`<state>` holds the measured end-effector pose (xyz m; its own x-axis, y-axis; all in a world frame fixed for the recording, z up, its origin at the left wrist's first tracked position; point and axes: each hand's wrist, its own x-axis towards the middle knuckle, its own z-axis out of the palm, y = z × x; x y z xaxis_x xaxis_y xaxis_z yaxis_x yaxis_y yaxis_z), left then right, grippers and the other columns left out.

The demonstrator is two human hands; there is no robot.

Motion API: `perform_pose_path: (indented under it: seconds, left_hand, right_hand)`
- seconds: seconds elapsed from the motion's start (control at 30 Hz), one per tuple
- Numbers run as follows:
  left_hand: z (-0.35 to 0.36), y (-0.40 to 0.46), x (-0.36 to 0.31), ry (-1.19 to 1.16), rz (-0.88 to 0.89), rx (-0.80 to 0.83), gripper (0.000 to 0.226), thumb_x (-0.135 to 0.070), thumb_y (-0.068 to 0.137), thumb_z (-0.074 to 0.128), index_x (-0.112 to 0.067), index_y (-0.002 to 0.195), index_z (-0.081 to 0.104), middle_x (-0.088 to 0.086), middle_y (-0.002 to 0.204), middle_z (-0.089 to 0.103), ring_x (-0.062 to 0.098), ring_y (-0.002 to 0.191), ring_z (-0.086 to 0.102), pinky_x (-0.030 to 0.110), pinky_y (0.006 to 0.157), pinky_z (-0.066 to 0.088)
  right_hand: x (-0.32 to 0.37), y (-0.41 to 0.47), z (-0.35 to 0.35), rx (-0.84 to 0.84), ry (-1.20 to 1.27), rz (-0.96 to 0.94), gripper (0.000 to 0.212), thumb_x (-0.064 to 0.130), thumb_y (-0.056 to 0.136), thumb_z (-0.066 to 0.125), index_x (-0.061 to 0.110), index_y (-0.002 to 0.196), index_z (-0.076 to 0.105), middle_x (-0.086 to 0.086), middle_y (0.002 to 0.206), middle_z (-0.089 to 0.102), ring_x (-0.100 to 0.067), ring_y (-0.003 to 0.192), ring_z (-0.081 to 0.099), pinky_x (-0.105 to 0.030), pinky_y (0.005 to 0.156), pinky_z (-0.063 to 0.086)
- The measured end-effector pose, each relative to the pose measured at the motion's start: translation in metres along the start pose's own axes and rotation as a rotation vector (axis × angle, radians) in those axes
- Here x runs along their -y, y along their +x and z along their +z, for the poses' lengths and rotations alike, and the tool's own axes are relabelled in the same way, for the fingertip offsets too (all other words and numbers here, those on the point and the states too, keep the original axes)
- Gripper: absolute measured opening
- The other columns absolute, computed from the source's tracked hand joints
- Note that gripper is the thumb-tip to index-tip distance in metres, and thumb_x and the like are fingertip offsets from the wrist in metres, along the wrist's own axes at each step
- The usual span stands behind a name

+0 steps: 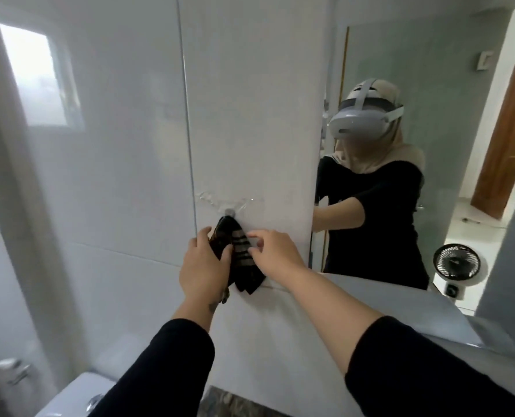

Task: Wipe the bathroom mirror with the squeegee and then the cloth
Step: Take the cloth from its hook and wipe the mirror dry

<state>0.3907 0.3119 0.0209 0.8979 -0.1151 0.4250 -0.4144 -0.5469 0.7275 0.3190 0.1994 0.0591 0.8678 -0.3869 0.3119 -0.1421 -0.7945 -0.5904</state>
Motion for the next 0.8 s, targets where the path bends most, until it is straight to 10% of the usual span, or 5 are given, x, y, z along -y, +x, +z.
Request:
perform_pose_path:
  seconds: [0.3,0.57,0.8]
  left_hand:
    - [-0.001,0.007,0.006,-0.154,0.023,0.016,0.021,-0.028,0.087,0.053,-0.026,0.109,0.055,-0.007,0.095,0.066,0.016,0.081,0.064,0.040,0.071,0.055]
    - [-0.049,0.011,-0.067,-0.521,0.258,0.100,0.028,-0.008,0.094,0.045,-0.024,0.113,0.057,-0.008,0.101,0.066,0.011,0.095,0.063,0.021,0.077,0.048]
    - [-0.087,-0.006,-0.173,-0.789,0.471,0.230,0.032,-0.006,0.096,0.044,-0.017,0.122,0.057,-0.001,0.109,0.068,0.012,0.096,0.066,0.029,0.083,0.055]
  right_hand:
    - [0.003,0.018,0.034,-0.245,0.146,-0.033,0.025,0.006,0.084,0.057,0.024,0.101,0.060,0.002,0.090,0.066,-0.022,0.088,0.062,-0.029,0.074,0.049]
    - [0.023,0.009,-0.025,-0.538,0.333,-0.266,0.034,0.009,0.094,0.048,0.023,0.121,0.065,-0.003,0.107,0.059,-0.017,0.101,0.057,-0.021,0.089,0.042]
    - [0.051,-0.014,-0.117,-0.553,0.428,-0.366,0.048,0.054,0.094,0.037,0.059,0.138,0.018,-0.005,0.143,0.035,-0.008,0.128,0.037,-0.006,0.097,0.025]
